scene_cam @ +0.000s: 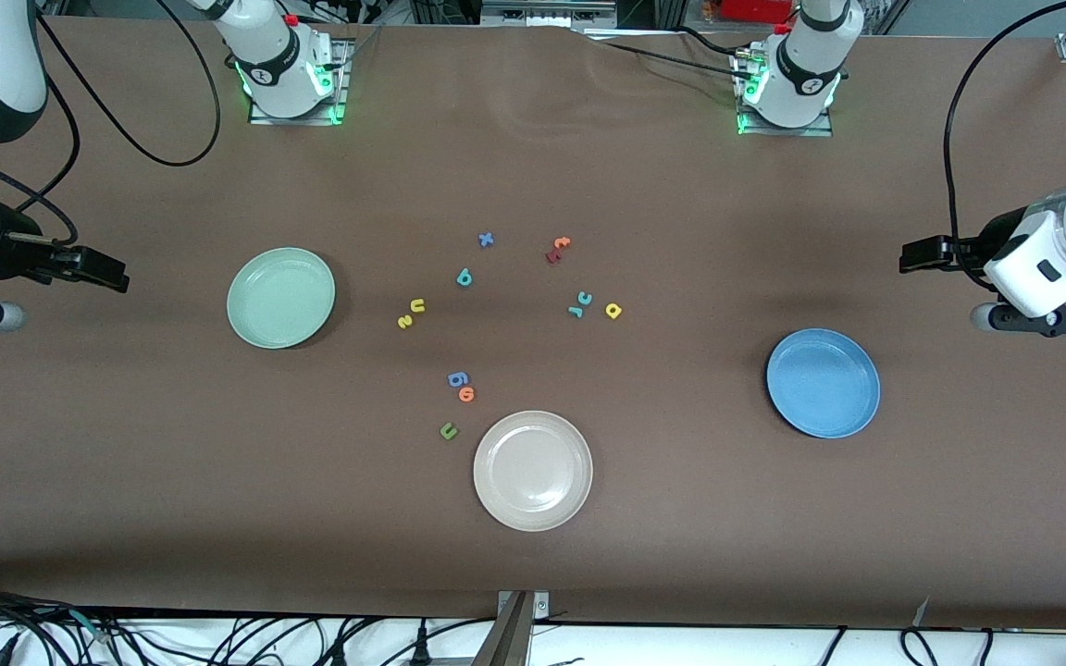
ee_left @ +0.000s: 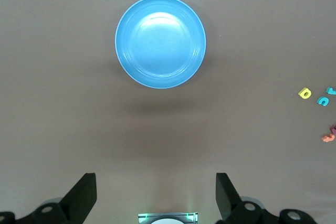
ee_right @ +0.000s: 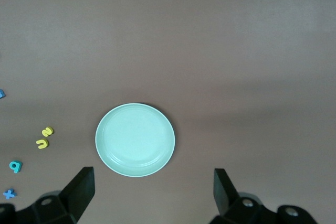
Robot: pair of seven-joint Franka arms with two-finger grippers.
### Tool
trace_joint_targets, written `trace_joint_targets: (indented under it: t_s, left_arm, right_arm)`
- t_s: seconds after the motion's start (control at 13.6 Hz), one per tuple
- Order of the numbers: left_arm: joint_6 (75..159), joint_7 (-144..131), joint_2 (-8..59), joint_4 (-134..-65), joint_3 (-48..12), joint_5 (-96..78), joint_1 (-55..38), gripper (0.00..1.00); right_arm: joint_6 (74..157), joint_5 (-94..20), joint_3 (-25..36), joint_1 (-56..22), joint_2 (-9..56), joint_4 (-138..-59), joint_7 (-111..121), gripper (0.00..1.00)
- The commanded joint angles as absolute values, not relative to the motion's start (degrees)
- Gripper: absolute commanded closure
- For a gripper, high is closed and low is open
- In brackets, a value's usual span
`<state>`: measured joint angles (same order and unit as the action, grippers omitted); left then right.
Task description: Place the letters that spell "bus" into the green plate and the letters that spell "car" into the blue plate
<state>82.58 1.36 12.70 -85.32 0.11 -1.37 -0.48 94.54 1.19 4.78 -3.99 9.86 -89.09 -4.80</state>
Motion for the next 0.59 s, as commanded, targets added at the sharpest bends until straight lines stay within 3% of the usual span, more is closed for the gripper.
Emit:
trace_joint_targets:
  t_s: [0.0, 0.52]
  left_arm:
    - [81.6, 1.1, 13.1, -84.1, 0.0, -0.4, -0.7, 0.0]
    - [81.6, 1.1, 13.1, -84.0, 0.0, -0.4, -0.8, 0.0]
  right_arm:
    - [94.2, 1.5, 5.0, -4.2, 9.1, -89.2, -5.6, 0.0]
    - [94.2, 1.5, 5.0, -4.2, 9.1, -89.2, -5.7, 0.0]
